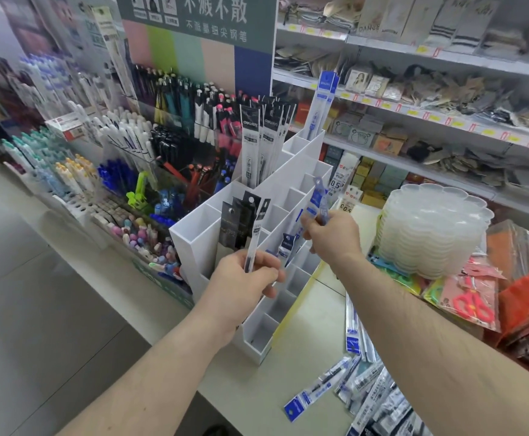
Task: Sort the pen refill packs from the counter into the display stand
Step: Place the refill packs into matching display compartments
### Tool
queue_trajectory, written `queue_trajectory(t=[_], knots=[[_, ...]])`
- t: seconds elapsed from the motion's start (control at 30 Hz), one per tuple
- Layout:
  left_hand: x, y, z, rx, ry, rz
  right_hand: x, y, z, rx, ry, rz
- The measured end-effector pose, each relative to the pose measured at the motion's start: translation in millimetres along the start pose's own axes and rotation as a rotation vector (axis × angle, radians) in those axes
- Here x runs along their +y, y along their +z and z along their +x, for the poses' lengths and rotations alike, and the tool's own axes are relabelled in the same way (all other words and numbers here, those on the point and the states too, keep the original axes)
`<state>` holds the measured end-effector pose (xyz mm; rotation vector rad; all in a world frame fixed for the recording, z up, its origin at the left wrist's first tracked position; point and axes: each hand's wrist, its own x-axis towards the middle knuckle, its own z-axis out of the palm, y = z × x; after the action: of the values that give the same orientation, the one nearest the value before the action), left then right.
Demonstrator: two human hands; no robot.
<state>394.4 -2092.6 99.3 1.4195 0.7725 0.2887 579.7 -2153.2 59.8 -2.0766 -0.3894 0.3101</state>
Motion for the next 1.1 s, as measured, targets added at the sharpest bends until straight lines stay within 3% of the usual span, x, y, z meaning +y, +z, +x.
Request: queue_trajectory(t=[0.1, 0.47, 0.67, 0.93, 1.1], knots=[[-0.7, -0.8, 0.2, -0.011, 0.0, 0.008, 6.1, 7.1, 1.2, -0.106, 0.033, -0.1], [0.3, -1.7, 0.8, -0.034, -0.013, 0.012, 9.3, 9.3, 4.4, -0.127, 0.047, -0.025], [23.8, 1.8, 5.8, -0.074, 0.066, -0.052, -5.7, -26.1, 14.6, 0.032, -0.004, 0.148], [82.5, 17.4, 15.2, -0.11, 0.194, -0.169, -80.2, -74.0, 51.7, 0.284, -0.106, 0.478], [111.0, 16.8, 33.1, -0.1, 0.22, -0.267, -103.7, -70.8, 81.3, 0.354, -0.137, 0.499]])
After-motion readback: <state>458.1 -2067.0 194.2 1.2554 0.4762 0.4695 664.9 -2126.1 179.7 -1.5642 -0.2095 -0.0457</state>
